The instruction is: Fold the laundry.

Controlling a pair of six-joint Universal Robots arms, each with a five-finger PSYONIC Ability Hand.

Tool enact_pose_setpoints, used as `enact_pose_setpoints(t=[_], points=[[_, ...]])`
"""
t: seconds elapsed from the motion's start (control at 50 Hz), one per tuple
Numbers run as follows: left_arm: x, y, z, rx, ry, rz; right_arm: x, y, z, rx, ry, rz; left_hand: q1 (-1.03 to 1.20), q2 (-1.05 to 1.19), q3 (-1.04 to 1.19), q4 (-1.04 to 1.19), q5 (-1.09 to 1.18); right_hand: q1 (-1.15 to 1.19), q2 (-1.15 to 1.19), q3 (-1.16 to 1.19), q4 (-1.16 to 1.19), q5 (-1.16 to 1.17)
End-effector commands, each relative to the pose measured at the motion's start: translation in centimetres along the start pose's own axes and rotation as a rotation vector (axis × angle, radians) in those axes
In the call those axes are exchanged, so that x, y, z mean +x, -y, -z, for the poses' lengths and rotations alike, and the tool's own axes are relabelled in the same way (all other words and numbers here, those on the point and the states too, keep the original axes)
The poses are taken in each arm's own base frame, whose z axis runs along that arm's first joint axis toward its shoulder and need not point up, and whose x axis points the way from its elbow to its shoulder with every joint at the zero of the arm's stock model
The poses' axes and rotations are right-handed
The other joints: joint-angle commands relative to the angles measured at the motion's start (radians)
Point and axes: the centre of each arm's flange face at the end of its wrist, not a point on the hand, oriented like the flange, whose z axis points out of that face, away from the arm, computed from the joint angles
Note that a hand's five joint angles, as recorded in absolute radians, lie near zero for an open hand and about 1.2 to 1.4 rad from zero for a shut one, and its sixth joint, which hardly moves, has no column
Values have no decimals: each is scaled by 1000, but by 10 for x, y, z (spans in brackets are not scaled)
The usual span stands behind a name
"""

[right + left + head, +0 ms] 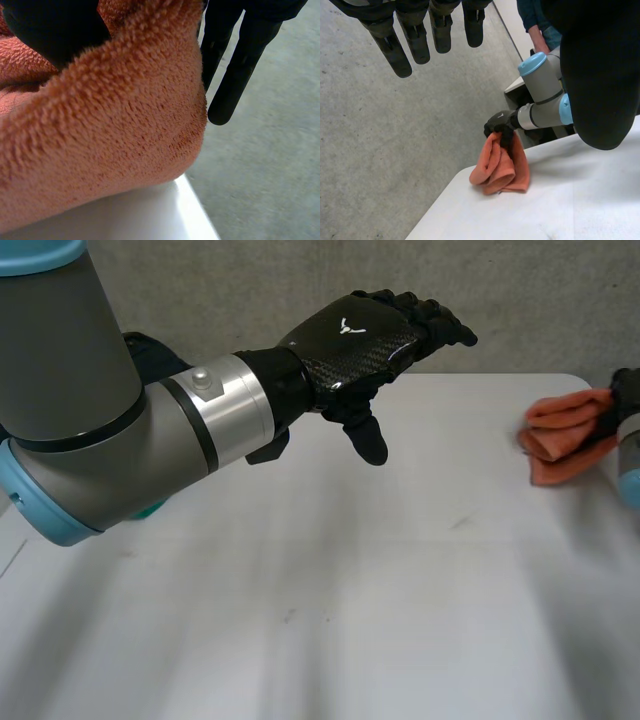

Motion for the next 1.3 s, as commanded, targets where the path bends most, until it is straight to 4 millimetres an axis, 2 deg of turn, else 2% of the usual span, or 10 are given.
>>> enact_pose_setpoints(t=[0.02,0.08,0.12,0.34,0.52,0.7,0.82,0.94,1.08,1.3], points=[[0,-2,-1,-5,0,1,28,-7,-13,6,-12,4,-7,-26,-28,-20,-38,575,287,268,200,258],[0,-2,-1,-2,0,-1,35,-12,-15,-6,-19,5,-7,-26,-28,-20,-38,340,52,33,-35,24],[0,-1,-2,-1,-1,0,45,-15,-15,-34,-36,6,-7,-26,-28,-20,-38,-647,-935,-954,-1022,-964],[7,-1,-2,-2,-17,2,90,5,-6,-128,-155,266,-7,-26,-28,-20,-38,-647,-935,-954,-1022,-964],[4,1,-1,2,-1,1,87,47,3,9,-185,560,-4,-23,-25,-17,-35,-647,-935,-954,-1022,-964],[-30,20,-2,111,249,19,11,108,69,407,10,580,-7,-26,-28,-20,-38,-647,-935,-954,-1022,-964],[-119,45,32,229,646,-52,-42,107,137,487,224,584,8,-12,-13,-6,-24,-647,-935,-954,-1022,-964],[-213,-4,66,59,915,-210,-84,95,215,408,490,601,16,-3,-5,3,-15,-647,-935,-954,-1022,-964],[-281,-120,89,-362,1007,-493,-93,78,275,226,674,635,5,-14,-16,-8,-27,-647,-935,-954,-1022,-964],[-345,-236,112,-422,1056,-585,-84,66,300,136,715,637,10,-9,-11,-3,-21,-647,-935,-954,-1022,-964]])
